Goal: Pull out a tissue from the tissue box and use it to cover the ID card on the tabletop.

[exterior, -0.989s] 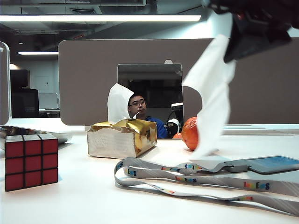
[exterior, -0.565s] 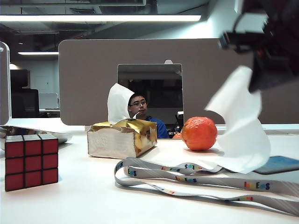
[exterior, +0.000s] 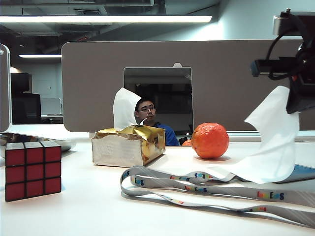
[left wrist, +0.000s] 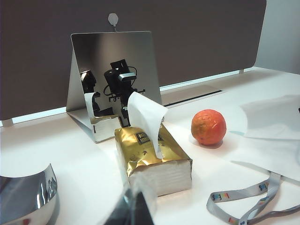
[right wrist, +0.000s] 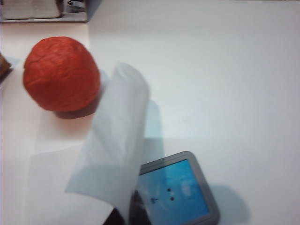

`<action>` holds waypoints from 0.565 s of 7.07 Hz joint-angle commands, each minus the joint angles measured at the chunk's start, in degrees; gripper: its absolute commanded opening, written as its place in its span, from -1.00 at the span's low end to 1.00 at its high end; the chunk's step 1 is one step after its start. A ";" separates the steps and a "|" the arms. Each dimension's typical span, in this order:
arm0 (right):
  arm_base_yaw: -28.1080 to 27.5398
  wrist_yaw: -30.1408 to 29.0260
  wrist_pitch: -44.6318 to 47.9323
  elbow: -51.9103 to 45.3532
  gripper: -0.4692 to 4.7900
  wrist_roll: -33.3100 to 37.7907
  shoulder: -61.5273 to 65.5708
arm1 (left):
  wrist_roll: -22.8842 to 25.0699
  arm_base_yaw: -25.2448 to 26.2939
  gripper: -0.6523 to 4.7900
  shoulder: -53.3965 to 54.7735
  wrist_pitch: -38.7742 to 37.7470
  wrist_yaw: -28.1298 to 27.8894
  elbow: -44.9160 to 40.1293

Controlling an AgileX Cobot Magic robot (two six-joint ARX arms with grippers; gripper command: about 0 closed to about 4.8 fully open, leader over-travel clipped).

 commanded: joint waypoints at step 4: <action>-0.42 6.60 -4.87 0.20 -0.84 3.13 -0.15 | -0.17 -0.04 -0.78 0.02 0.77 0.02 0.17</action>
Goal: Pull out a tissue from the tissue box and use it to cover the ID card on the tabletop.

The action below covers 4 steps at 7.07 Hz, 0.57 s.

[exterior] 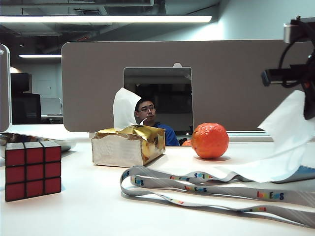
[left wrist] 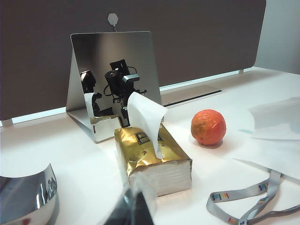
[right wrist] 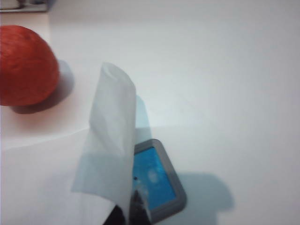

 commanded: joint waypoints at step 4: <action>0.31 6.84 -0.94 0.17 -0.74 6.64 -1.81 | -0.17 -0.04 -0.78 0.02 0.77 0.02 0.17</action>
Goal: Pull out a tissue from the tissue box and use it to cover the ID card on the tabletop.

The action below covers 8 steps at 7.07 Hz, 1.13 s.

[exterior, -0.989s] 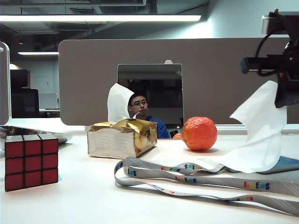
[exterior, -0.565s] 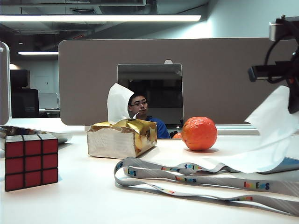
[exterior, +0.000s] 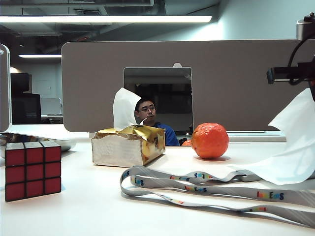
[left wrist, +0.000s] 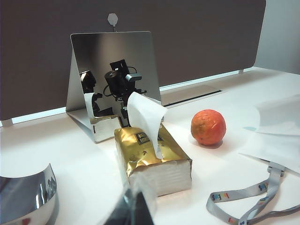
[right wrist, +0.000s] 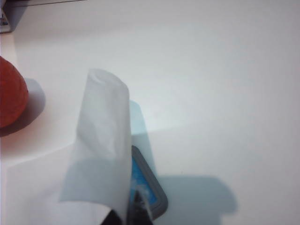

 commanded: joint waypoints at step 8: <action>-0.20 10.51 6.45 0.35 0.25 -10.21 -19.63 | -0.17 -0.04 -0.78 0.04 0.79 -0.02 0.17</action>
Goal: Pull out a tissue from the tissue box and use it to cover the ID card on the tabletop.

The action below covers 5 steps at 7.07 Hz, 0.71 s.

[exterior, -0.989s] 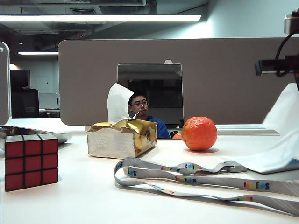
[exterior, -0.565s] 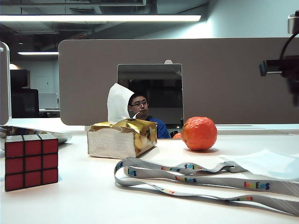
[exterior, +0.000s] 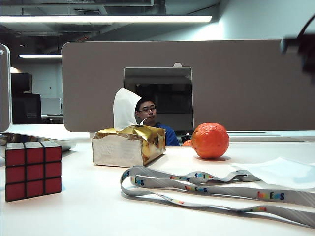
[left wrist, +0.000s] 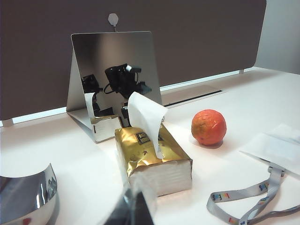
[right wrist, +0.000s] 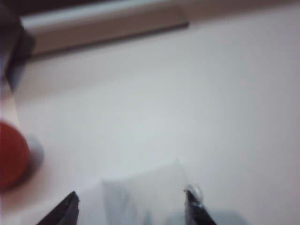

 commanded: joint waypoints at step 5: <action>0.02 -14.95 -9.84 1.66 -0.16 -28.83 -44.33 | -0.24 -0.02 -0.78 0.04 0.79 -2.54 0.20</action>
